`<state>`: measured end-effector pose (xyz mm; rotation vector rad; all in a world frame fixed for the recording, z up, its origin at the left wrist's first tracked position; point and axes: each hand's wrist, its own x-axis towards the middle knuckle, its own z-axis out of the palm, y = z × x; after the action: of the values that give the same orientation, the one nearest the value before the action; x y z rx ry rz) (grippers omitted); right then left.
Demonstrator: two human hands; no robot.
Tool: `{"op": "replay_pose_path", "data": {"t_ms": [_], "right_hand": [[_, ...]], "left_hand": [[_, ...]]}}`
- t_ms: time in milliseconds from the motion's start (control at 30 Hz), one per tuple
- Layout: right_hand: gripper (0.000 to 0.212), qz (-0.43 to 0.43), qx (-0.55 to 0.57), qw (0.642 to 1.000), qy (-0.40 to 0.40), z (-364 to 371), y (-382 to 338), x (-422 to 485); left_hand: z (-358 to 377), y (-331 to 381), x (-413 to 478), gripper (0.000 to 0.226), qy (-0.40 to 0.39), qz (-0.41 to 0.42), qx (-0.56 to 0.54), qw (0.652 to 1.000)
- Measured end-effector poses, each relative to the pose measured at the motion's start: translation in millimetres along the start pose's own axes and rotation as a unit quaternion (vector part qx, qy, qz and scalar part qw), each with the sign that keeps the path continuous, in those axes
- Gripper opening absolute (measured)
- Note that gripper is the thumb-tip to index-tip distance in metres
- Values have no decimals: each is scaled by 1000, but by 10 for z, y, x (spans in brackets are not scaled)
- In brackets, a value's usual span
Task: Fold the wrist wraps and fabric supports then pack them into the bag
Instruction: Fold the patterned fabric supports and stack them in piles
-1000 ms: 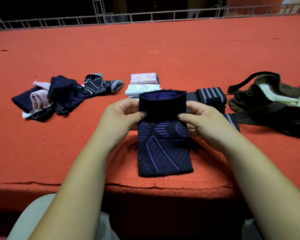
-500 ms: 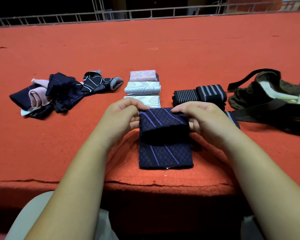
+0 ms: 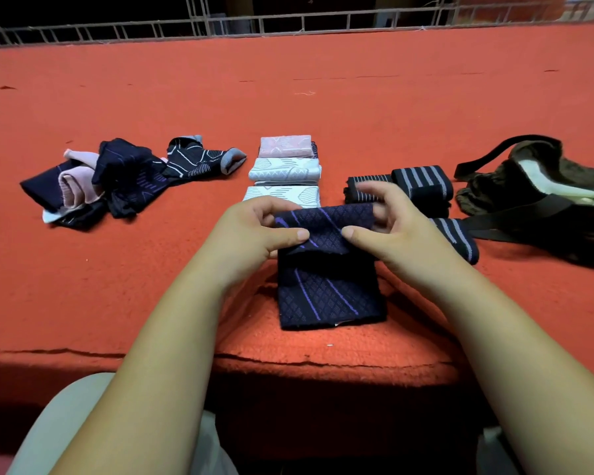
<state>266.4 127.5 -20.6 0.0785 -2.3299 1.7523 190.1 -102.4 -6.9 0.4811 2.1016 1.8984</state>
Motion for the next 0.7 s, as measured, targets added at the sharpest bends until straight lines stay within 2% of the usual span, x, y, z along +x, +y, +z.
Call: {"op": "replay_pose_path", "data": {"t_ms": [133,267,433,567,700], "right_hand": [[26,62,1,996,-63,-16,3,-47],[25,46,54,997,-34,17,43,-8],[24,35,62,997,-12,40,42,0],[34,43,117,992,-34,51,27,-11],[34,77,151,984,-52,6,5,-23]], "left_hand": [[10,18,-1,26,8,6,-54,999],[49,8,-10,11,9,-18,-60,998],[18,-60,-47,32,-69,-47,-32,996],[14,-57,-20,36,-49,-32,-110,992],[-25,-61,10,44,-51,-5,-135,989]]}}
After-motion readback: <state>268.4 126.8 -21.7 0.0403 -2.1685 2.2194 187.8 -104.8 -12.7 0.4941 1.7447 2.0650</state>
